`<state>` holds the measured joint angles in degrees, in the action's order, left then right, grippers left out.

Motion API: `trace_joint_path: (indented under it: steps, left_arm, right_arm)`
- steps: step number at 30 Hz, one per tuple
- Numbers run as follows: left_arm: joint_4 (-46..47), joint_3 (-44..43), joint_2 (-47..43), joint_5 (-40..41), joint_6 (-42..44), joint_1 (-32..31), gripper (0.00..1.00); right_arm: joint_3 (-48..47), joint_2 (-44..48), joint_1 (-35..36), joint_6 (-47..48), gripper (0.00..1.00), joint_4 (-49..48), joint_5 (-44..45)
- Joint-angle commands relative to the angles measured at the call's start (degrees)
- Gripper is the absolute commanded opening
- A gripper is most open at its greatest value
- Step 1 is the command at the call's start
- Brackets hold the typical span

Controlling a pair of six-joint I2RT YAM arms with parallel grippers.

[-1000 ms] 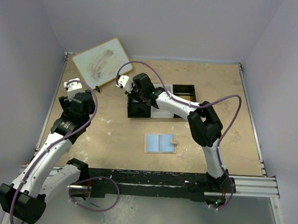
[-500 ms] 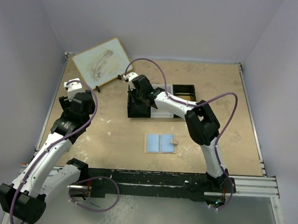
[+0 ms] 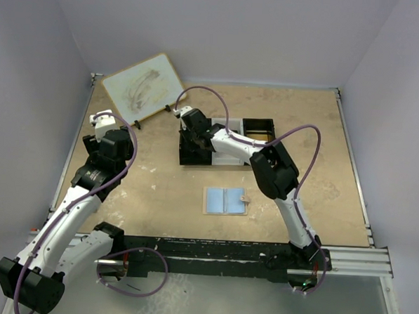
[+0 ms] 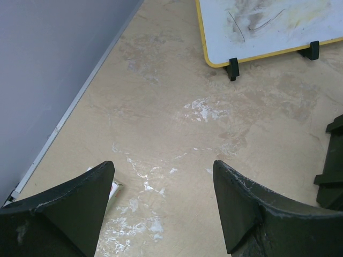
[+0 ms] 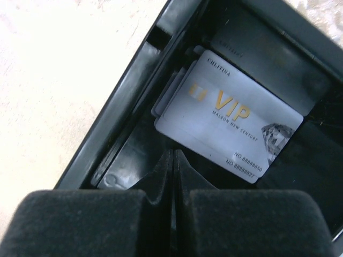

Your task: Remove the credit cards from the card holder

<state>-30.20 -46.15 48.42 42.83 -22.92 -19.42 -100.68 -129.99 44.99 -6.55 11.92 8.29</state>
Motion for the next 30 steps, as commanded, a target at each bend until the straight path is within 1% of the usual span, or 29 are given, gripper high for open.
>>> trace_joint_path:
  steps: [1, 6, 10, 14, 16, 18, 21, 22, 23, 24, 25, 26, 28, 30]
  left_arm:
    - [0.73, -0.25, -0.21, 0.61, 0.77, 0.24, 0.72]
    - [0.78, -0.21, -0.01, 0.55, 0.79, 0.25, 0.72]
    - [0.82, -0.22, 0.07, 0.48, 0.92, 0.20, 0.72]
    - [0.83, -0.25, 0.12, 0.41, 0.86, 0.21, 0.72]
    - [0.81, -0.19, 0.04, 0.33, 0.87, 0.22, 0.72]
    - [0.76, -0.23, 0.01, 0.33, 0.90, 0.20, 0.72]
    - [0.76, -0.25, -0.14, 0.40, 0.88, 0.26, 0.72]
    - [0.75, -0.23, -0.22, 0.41, 0.86, 0.24, 0.72]
    - [0.77, -0.20, -0.26, 0.41, 0.86, 0.26, 0.72]
    - [0.77, -0.25, -0.34, 0.34, 0.86, 0.20, 0.72]
    - [0.69, -0.24, -0.42, 0.33, 0.86, 0.22, 0.72]
    - [0.69, -0.23, -0.43, 0.28, 0.86, 0.27, 0.72]
    - [0.79, -0.25, -0.55, 0.28, 0.86, 0.21, 0.72]
    - [0.88, -0.21, -0.66, 0.07, 0.93, 0.27, 0.72]
  right_arm:
    - [-4.51, -2.14, 0.10, -1.82, 0.00, 0.09, 3.99]
    - [-6.20, -4.04, 0.12, -2.39, 0.00, 0.04, 6.26]
    - [-5.66, -3.64, 0.13, -3.81, 0.00, -0.49, 8.83]
    - [-4.80, -1.27, 0.16, -3.93, 0.00, -1.38, 6.53]
    - [-4.18, 1.83, 0.27, -3.53, 0.01, -1.50, 4.78]
    - [-3.01, 6.00, 0.35, -3.01, 0.06, -1.66, 2.88]
    - [1.80, 14.44, 0.45, -2.84, 0.19, -4.27, 1.50]
    - [3.04, 17.49, 0.45, -2.83, 0.27, -5.26, 1.43]
    - [5.72, 20.38, 0.45, -3.43, 0.39, -6.00, 1.73]
    - [6.98, 23.26, 0.40, -5.24, 0.55, -5.81, 2.04]
    - [9.60, 25.82, 0.22, -8.31, 0.59, -4.72, -0.49]
    - [11.93, 28.33, 0.03, -9.90, 0.60, -4.15, -2.20]
    - [17.43, 33.25, 0.01, -12.80, 0.65, -3.52, -2.36]
    - [24.93, 40.11, 0.07, -14.99, 0.67, -5.77, 0.38]
